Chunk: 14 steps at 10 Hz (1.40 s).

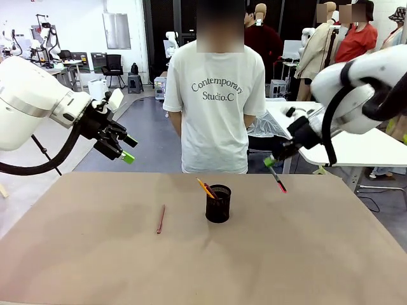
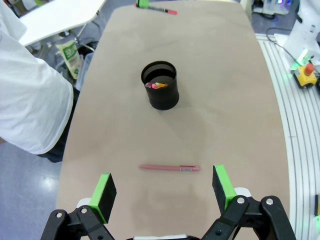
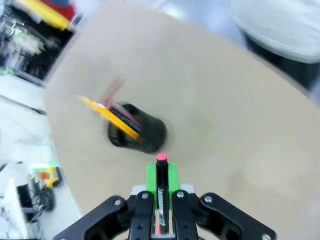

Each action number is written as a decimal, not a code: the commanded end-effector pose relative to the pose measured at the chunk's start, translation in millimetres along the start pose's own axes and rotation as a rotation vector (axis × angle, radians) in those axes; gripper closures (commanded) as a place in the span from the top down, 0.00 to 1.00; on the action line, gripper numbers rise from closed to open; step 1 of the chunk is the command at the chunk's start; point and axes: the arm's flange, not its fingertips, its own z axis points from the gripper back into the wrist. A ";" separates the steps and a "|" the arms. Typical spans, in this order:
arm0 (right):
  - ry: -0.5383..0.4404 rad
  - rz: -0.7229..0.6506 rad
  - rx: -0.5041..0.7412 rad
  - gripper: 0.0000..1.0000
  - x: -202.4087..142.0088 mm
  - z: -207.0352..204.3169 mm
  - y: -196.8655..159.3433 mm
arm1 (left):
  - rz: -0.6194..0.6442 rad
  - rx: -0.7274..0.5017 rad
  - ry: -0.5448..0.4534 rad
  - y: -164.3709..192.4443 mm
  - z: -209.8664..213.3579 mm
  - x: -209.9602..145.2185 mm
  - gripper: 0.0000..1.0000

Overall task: Place the pens into the pen holder.
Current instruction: Pick up a writing instrument from the table and place it into the Pen holder.

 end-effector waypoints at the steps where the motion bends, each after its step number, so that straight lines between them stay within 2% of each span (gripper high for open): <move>1: -0.050 0.178 0.236 0.00 -13.5 19.3 -15.6 | 0.010 0.001 0.013 0.6 2.4 2.1 1.00; 2: -0.084 0.288 0.305 0.00 -10.3 28.6 -16.8 | 0.010 0.001 0.013 0.6 2.4 2.1 1.00; 3: -0.170 0.423 0.379 0.00 -7.8 39.9 -18.6 | 0.010 0.001 0.013 0.6 2.4 2.1 1.00; 4: -0.292 0.419 0.416 0.00 1.3 46.3 -21.0 | 0.010 0.001 0.013 0.6 2.4 2.1 1.00; 5: -0.351 0.395 0.422 0.00 7.7 42.3 -21.8 | 0.010 0.001 0.013 0.6 2.4 2.1 1.00; 6: -0.328 0.397 0.398 0.00 9.1 31.6 -19.8 | 0.010 0.001 0.013 0.6 2.4 2.1 1.00; 7: -0.314 0.317 0.349 0.00 13.5 24.8 -21.2 | 0.010 0.001 0.013 0.6 2.4 2.1 1.00; 8: -0.313 0.408 0.387 0.00 1.3 43.3 -17.2 | 0.010 0.001 0.013 0.6 2.4 2.1 1.00; 12: -0.319 0.386 0.385 0.00 1.3 37.8 -21.3 | 0.010 0.001 0.013 0.6 2.4 2.1 1.00; 14: -0.373 0.497 0.440 0.00 7.9 -10.5 -7.6 | 0.010 0.001 0.013 0.6 2.4 2.1 1.00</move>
